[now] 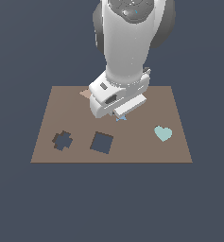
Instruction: Insert a designated object into the corresponding slot on a board.
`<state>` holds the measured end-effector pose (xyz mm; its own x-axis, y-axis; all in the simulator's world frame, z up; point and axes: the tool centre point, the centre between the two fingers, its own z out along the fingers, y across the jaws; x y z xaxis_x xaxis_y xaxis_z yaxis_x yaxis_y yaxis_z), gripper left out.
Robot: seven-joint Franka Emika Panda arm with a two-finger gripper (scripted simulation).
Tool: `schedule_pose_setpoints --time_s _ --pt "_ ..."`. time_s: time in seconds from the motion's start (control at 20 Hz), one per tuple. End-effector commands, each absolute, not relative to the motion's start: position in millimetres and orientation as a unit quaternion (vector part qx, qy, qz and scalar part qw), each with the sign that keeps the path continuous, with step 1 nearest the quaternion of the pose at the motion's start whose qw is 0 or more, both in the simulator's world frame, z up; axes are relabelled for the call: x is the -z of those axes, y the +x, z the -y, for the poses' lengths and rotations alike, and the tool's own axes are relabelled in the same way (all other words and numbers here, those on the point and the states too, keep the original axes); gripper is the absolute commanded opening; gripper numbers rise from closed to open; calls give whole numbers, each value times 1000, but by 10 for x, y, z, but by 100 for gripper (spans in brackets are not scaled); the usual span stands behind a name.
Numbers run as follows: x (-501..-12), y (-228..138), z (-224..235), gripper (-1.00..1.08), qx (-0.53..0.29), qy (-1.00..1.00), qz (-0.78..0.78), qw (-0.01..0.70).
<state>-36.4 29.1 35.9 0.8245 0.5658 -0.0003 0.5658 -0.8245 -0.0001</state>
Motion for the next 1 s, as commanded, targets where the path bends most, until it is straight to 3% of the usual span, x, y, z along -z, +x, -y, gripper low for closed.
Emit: schedule_pose_setpoints --time_s 0.0,0.95 --pt "-369 -254 -172 -100 0 -943 334 0" --pt "-403 635 306 -100 0 -832 554 0"
